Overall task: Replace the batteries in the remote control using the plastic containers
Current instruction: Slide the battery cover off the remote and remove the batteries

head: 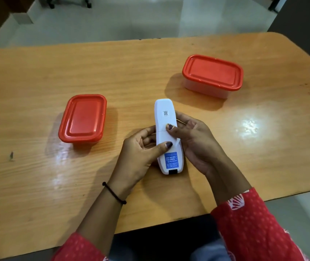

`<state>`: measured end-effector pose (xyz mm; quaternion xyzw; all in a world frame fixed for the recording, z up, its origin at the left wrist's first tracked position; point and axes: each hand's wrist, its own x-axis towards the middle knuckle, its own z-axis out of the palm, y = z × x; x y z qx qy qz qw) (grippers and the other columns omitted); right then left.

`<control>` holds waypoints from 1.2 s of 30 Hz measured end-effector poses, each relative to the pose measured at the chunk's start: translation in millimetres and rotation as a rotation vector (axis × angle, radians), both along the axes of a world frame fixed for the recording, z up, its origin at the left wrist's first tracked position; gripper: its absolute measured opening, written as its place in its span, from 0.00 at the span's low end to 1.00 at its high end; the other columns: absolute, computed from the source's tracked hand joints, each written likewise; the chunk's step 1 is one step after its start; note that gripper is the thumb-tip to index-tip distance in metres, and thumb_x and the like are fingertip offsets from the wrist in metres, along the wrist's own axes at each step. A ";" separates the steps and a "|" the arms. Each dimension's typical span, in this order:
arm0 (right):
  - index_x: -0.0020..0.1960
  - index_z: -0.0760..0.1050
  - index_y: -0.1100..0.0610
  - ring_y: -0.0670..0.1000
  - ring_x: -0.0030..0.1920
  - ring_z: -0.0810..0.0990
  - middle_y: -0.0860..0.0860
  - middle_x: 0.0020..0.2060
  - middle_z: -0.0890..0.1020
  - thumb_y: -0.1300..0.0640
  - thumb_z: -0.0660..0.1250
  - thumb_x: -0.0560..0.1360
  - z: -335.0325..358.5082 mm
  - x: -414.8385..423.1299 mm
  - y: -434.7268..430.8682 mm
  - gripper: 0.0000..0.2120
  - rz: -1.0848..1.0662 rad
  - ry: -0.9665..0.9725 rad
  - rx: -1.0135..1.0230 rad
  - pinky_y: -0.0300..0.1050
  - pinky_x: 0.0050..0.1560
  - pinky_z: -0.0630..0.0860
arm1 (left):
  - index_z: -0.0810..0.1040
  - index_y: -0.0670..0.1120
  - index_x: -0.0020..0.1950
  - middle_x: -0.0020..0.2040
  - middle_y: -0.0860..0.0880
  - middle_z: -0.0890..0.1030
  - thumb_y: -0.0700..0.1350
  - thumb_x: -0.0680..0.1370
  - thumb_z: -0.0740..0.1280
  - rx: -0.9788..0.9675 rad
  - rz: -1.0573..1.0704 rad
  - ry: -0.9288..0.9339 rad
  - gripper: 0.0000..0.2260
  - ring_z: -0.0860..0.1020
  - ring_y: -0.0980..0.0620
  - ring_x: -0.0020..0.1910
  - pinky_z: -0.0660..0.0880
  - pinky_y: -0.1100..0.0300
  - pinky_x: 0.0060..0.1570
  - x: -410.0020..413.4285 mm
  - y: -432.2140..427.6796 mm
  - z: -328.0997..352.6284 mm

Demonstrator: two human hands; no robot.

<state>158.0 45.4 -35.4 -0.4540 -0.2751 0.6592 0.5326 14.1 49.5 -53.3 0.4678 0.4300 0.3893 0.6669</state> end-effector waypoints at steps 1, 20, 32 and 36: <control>0.67 0.70 0.61 0.55 0.53 0.82 0.60 0.56 0.81 0.69 0.64 0.74 0.0 -0.8 0.5 0.22 -0.017 -0.009 0.000 0.49 0.53 0.80 | 0.74 0.43 0.63 0.55 0.43 0.83 0.34 0.71 0.71 0.003 0.004 -0.001 0.22 0.82 0.47 0.54 0.80 0.52 0.52 0.9 0.4 -0.5; 0.67 0.71 0.56 0.47 0.48 0.83 0.50 0.50 0.83 0.59 0.66 0.76 10.3 -10.8 3.2 0.19 -0.071 -0.335 0.005 0.44 0.50 0.80 | 0.76 0.46 0.62 0.53 0.48 0.84 0.36 0.70 0.72 0.050 0.026 0.046 0.21 0.82 0.51 0.53 0.80 0.57 0.48 1.8 -1.3 -0.9; 0.70 0.68 0.52 0.47 0.59 0.77 0.47 0.63 0.77 0.49 0.71 0.70 15.7 -17.2 -0.8 0.30 -0.287 -1.137 0.275 0.49 0.54 0.78 | 0.77 0.55 0.61 0.47 0.55 0.85 0.39 0.71 0.72 0.198 0.000 0.157 0.21 0.83 0.55 0.47 0.80 0.61 0.44 4.0 -7.8 8.3; 0.68 0.71 0.53 0.38 0.53 0.78 0.42 0.60 0.78 0.56 0.71 0.69 24.9 -9.1 -0.1 0.27 -0.311 -0.891 0.281 0.31 0.49 0.76 | 0.77 0.57 0.60 0.50 0.53 0.85 0.38 0.71 0.71 0.152 0.016 0.123 0.21 0.83 0.52 0.50 0.81 0.55 0.49 0.6 -3.9 7.2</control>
